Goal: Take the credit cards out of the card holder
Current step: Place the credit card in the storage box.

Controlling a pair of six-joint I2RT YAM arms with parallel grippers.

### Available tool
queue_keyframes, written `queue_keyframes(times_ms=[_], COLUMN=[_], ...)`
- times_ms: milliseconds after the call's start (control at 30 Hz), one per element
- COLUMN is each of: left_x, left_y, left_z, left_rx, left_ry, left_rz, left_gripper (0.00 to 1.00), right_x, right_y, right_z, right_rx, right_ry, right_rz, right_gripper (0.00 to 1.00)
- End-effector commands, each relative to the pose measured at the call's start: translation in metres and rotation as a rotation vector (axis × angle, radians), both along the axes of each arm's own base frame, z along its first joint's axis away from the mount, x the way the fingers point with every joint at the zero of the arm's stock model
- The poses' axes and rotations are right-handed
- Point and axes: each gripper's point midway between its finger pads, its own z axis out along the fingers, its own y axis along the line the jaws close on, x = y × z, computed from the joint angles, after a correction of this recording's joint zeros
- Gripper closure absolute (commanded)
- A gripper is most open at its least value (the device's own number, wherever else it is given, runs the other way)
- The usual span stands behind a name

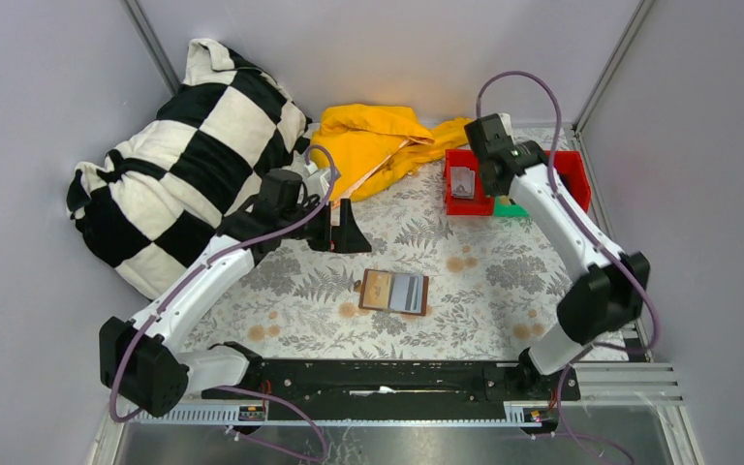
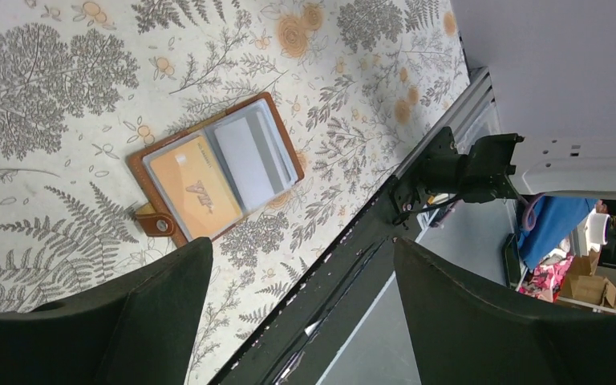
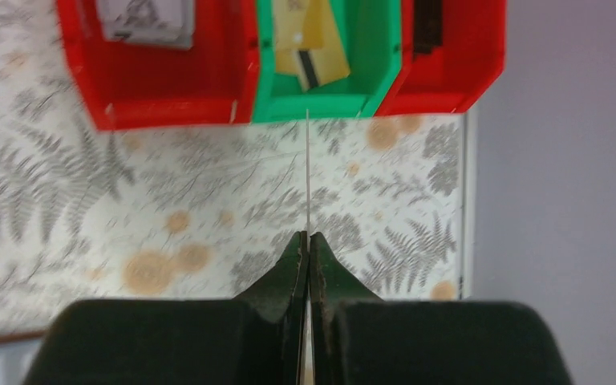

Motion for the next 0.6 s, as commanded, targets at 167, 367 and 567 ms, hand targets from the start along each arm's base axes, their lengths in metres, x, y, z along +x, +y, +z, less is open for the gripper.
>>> queue_keyframes(times_ms=[167, 367, 567], left_x=[-0.028, -0.045, -0.051], left_y=[0.009, 0.015, 0.017], left_z=[-0.008, -0.015, -0.019], left_rx=[-0.022, -0.04, -0.051], left_ry=[-0.018, 0.022, 0.041], left_rz=[-0.048, -0.033, -0.013], left_gripper=[0.11, 0.1, 0.09], right_x=[0.084, 0.131, 0.154], right_y=[-0.062, -0.085, -0.088], right_z=[-0.02, -0.048, -0.078], right_rx=[-0.255, -0.199, -0.211], right_ry=[0.094, 0.086, 0.09], right_rz=[-0.077, -0.096, -0.09], right_gripper=[1.0, 1.0, 1.0])
